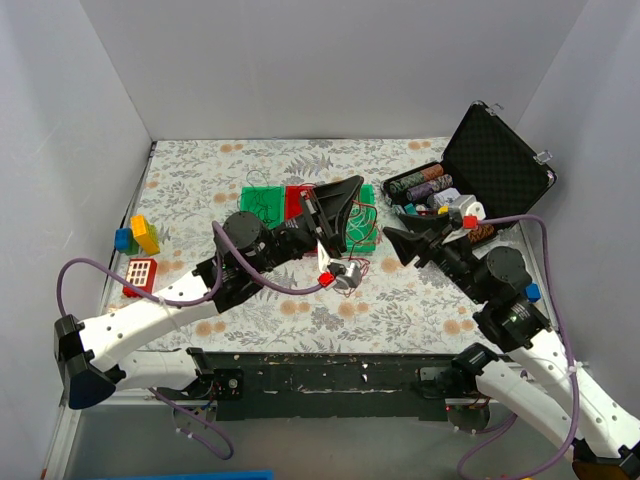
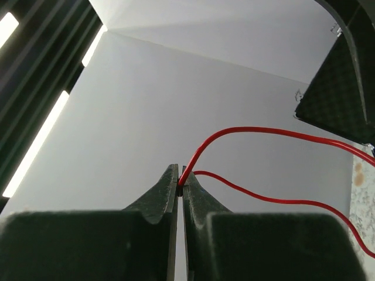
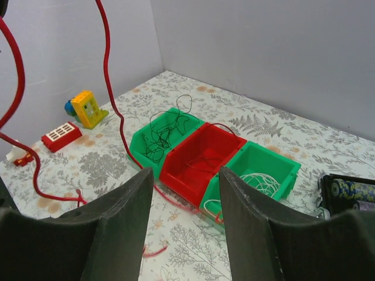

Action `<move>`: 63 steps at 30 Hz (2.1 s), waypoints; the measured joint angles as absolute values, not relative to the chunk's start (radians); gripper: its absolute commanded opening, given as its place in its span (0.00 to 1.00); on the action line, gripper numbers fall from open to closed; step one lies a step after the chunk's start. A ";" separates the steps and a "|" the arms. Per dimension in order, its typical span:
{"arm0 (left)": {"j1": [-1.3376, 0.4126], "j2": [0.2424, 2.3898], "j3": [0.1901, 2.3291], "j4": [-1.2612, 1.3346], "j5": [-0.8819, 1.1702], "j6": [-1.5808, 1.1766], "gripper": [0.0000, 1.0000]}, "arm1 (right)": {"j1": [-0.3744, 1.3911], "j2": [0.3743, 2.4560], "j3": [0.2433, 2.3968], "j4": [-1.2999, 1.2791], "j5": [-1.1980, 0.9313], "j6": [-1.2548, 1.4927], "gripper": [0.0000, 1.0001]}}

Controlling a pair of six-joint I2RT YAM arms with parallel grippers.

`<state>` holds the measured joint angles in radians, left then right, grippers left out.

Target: Untangle the cables

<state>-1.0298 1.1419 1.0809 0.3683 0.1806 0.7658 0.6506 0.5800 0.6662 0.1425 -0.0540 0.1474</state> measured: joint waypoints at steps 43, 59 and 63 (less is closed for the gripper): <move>-1.030 1.143 1.047 0.300 0.120 0.822 0.00 | 0.651 0.763 0.733 0.250 -0.548 0.194 0.37; -1.030 1.230 1.187 0.345 0.120 0.781 0.00 | 0.650 0.812 0.556 0.337 -0.603 0.256 0.24; -1.034 1.246 1.250 0.358 0.120 0.779 0.00 | 0.650 0.841 0.525 0.367 -0.606 0.264 0.23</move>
<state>-1.0340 1.2465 1.2499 0.3576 0.1200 0.7788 0.6502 0.8410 0.5251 0.3672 -0.6064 0.2638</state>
